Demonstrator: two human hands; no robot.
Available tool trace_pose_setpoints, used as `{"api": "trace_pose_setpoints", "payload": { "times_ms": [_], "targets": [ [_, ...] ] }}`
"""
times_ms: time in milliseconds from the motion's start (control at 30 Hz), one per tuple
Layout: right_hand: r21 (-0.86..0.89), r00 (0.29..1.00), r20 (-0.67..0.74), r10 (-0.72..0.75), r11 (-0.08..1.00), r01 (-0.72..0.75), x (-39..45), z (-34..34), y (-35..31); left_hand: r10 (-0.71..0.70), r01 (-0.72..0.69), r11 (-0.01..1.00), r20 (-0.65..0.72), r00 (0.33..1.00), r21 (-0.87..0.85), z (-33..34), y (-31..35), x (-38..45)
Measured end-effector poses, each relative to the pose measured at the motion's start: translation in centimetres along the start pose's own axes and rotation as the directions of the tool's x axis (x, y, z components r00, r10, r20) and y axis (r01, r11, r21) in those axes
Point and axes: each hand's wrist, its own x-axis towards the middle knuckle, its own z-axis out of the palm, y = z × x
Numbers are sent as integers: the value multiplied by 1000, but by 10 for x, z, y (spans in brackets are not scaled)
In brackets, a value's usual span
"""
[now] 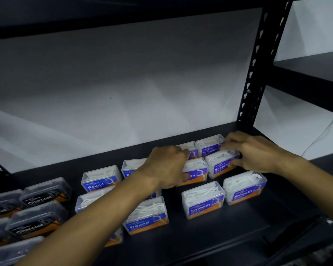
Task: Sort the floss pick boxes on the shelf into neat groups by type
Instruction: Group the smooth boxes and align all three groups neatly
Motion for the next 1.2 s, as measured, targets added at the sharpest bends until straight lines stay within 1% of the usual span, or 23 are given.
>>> {"api": "trace_pose_setpoints", "payload": {
  "times_ms": [167,267,367,633,1200],
  "targets": [
    [-38,1000,-26,-13,999,12,5,-1,-4,-41,46,996,-61,997,81,3,7,2],
    [-38,999,-42,0,999,-1,8,0,-6,-50,57,994,-85,995,88,5,8,3],
    [-32,999,-54,2,999,-3,10,2,-7,-50,56,995,-81,995,78,5,9,4],
    [-56,998,-60,16,998,-19,13,2,-8,-49,61,991,-100,994,116,7,8,4],
    [-83,997,-71,-4,997,-2,12,3,-6,-49,63,989,-109,993,136,6,8,4]
  ]
}}
